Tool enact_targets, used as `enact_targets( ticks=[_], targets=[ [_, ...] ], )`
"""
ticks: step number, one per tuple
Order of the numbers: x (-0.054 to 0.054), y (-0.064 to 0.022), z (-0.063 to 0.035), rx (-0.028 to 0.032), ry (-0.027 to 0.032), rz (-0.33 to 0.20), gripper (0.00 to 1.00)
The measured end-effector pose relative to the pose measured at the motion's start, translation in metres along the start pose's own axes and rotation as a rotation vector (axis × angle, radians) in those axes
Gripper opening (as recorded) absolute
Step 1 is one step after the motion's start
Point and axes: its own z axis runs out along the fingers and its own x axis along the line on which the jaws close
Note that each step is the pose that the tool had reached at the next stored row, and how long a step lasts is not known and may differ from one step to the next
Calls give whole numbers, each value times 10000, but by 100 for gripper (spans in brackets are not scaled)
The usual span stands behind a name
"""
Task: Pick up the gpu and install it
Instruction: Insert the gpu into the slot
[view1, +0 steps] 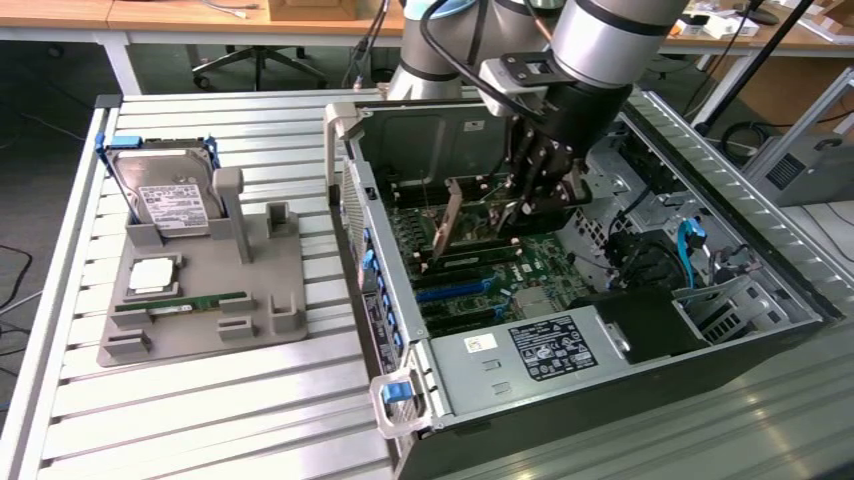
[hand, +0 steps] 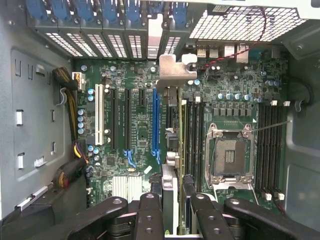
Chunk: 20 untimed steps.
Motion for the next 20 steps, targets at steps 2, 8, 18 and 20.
enact_targets(
  ticks=[2,8,18,20],
  targets=[
    [3,2,6,0,1,0,27],
    [9,6,20,0,0,1,27],
    [20,14,43,0,1,0,27],
    [24,17,50,0,1,0,27]
  ],
)
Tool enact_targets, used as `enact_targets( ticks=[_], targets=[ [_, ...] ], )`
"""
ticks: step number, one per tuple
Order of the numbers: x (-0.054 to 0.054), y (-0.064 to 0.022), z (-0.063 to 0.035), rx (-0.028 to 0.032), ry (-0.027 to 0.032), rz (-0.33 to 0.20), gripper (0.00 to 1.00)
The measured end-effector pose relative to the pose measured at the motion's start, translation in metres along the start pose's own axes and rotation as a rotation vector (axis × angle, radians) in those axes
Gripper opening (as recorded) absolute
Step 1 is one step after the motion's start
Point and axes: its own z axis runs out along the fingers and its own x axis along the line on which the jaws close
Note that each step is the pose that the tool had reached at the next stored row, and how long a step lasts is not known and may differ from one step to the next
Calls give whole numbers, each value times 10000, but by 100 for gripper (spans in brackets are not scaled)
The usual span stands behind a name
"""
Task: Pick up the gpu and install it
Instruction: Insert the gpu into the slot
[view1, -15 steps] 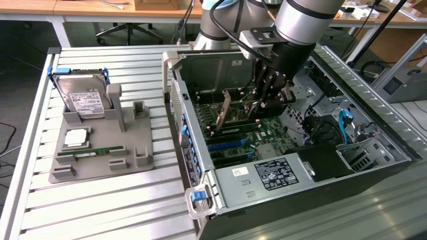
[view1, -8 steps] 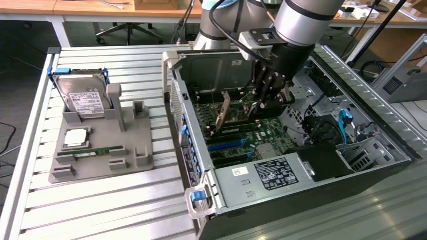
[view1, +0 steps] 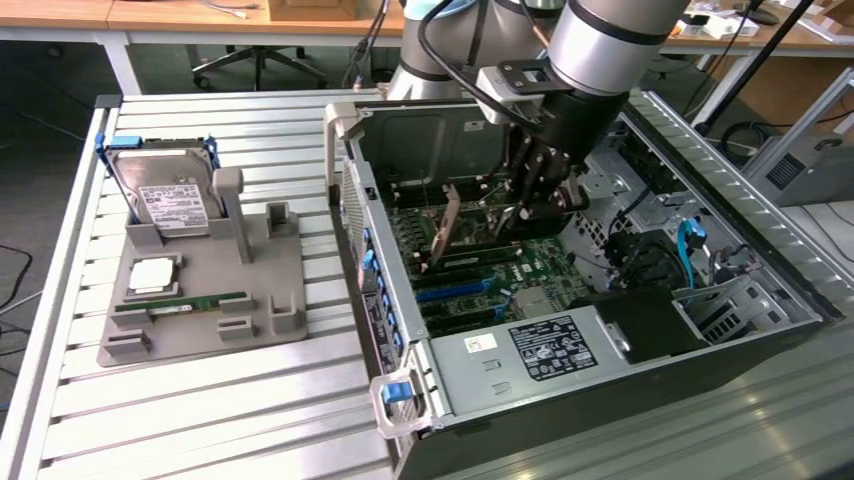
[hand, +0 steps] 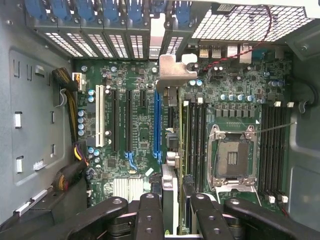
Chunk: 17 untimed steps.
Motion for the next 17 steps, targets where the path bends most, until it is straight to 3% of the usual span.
enact_targets(
  ticks=[17],
  targets=[
    [20,11,42,0,0,0,27]
  ],
)
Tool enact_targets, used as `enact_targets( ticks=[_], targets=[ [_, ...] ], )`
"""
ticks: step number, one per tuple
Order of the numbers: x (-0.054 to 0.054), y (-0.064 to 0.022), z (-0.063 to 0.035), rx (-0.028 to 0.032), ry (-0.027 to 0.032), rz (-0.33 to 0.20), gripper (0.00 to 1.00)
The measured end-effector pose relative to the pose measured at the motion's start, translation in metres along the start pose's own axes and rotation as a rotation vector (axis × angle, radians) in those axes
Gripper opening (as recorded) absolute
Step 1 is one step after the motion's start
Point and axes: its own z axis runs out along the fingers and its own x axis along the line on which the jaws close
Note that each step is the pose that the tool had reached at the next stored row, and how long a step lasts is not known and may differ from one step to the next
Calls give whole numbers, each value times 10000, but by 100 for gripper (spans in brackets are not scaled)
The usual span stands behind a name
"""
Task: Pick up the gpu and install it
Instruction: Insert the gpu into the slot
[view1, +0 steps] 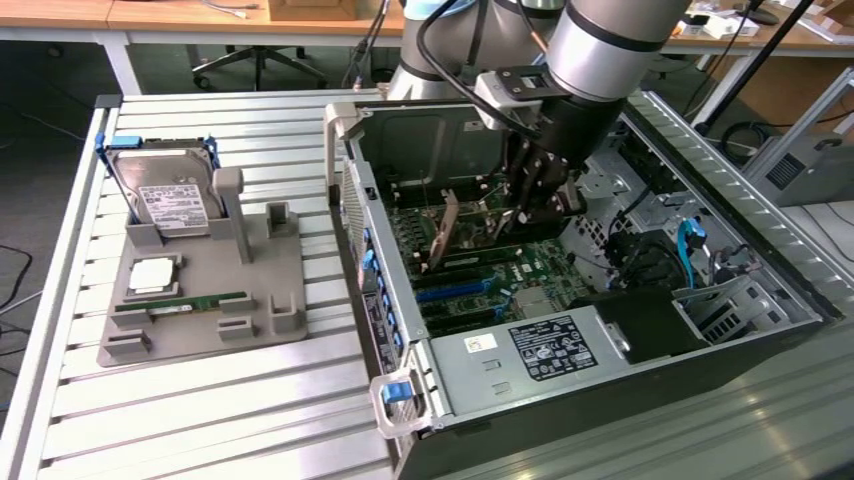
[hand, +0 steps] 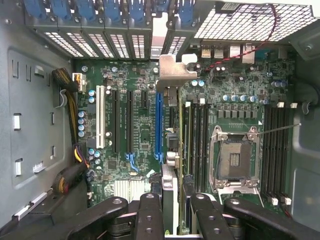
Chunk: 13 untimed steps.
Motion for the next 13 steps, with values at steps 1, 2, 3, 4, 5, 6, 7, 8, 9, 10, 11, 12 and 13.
enact_targets(
  ticks=[1,2,3,4,5,6,7,8,9,10,11,12,13],
  targets=[
    [1,0,2,0,0,0,27],
    [2,1,4,0,0,0,27],
    [2,1,6,0,0,0,27],
    [4,1,8,-1,1,0,27],
    [4,1,10,0,1,0,27],
    [5,2,12,0,0,-1,27],
    [6,2,14,0,0,0,27],
    [7,2,16,0,0,0,27],
    [8,3,18,0,0,0,27],
    [9,3,20,0,1,0,27],
    [10,3,22,0,1,0,27],
    [11,4,25,0,0,0,27],
    [12,4,26,0,1,0,27]
  ],
)
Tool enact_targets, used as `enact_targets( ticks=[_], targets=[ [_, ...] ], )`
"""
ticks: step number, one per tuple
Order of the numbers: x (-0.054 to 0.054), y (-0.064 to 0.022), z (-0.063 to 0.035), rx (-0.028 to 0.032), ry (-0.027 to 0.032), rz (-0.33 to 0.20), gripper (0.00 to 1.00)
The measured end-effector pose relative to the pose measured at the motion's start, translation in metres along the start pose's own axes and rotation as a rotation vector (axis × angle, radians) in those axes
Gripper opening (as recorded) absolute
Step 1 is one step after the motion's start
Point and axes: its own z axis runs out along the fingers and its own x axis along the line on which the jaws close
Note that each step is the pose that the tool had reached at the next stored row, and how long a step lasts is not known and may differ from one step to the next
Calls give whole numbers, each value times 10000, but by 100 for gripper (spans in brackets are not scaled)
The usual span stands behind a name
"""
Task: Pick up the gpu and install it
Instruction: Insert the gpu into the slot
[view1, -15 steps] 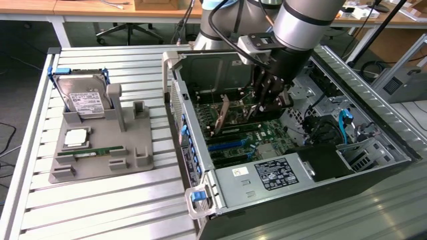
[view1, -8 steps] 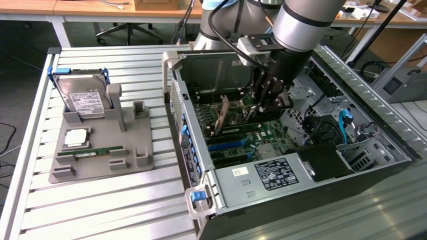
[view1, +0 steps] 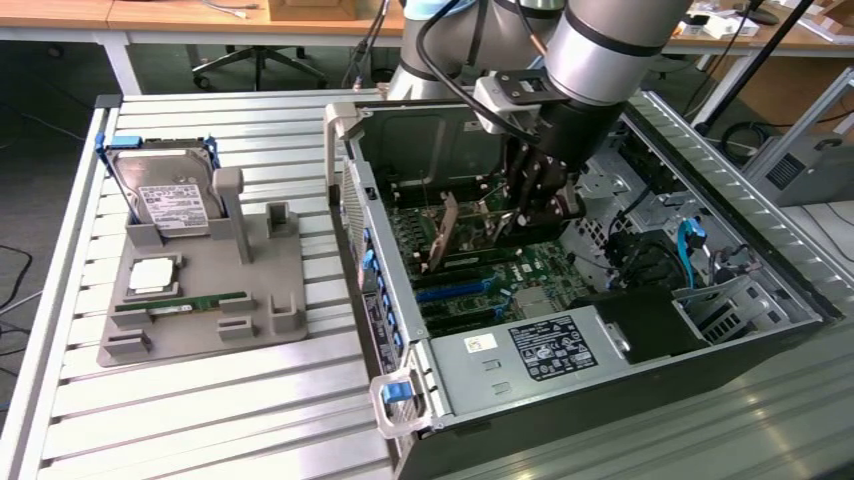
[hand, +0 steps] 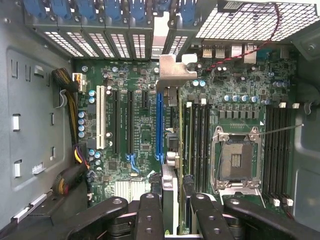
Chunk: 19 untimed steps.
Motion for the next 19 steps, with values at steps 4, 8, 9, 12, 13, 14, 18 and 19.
enact_targets(
  ticks=[4,8,9,12,13,14,18,19],
  targets=[
    [4,1,8,0,0,0,27],
    [10,3,18,0,0,0,27],
    [11,3,21,0,0,0,27],
    [16,4,30,0,1,0,27],
    [17,4,32,0,0,0,27],
    [18,4,34,0,0,0,27],
    [24,5,47,0,0,0,27],
    [27,6,51,0,0,0,27]
  ],
)
